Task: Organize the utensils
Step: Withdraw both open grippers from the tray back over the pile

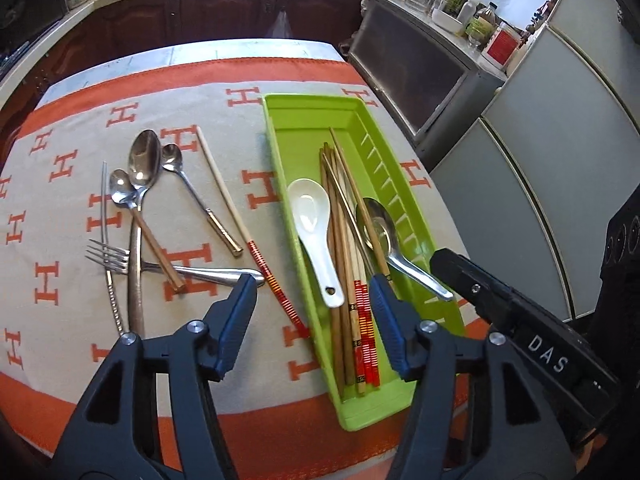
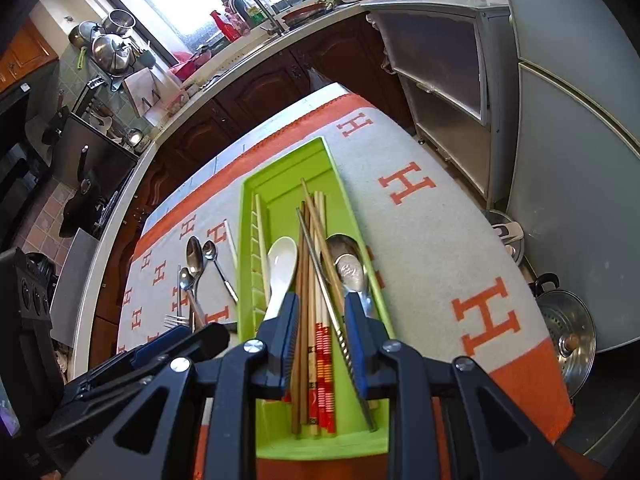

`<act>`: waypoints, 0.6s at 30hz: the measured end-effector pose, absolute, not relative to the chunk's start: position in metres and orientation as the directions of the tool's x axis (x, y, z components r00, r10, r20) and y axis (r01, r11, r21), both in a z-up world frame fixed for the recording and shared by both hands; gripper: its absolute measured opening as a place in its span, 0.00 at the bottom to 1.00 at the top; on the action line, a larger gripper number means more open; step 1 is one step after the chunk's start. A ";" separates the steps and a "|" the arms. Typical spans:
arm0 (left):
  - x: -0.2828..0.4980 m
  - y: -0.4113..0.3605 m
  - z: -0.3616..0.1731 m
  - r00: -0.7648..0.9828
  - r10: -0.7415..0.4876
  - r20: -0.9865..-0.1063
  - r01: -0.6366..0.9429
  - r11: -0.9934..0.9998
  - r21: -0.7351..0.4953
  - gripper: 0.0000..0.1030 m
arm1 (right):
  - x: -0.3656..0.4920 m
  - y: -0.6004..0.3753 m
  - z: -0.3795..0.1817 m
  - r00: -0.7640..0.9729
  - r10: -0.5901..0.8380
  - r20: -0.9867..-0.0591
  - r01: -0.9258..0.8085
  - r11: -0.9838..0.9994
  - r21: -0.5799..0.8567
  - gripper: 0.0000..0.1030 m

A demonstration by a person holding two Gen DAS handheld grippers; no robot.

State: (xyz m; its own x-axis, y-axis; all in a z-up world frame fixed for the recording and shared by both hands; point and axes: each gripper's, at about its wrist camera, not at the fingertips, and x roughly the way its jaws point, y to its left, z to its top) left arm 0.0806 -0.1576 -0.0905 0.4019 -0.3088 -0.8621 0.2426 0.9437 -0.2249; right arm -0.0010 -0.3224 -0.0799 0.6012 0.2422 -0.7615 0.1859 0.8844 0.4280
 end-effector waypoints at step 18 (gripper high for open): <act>0.049 -0.014 -0.081 0.527 -0.139 -0.839 0.039 0.989 -0.140 0.54 | -0.002 -0.230 -0.070 0.571 0.302 -0.764 0.009 0.928 0.373 0.23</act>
State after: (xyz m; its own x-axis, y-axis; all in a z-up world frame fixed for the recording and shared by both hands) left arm 0.0491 -0.0138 -0.0814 0.5268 -0.1393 -0.8385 0.0385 0.9894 -0.1401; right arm -0.0023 -0.2301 -0.0702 0.5705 0.3015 -0.7639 0.0089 0.9278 0.3729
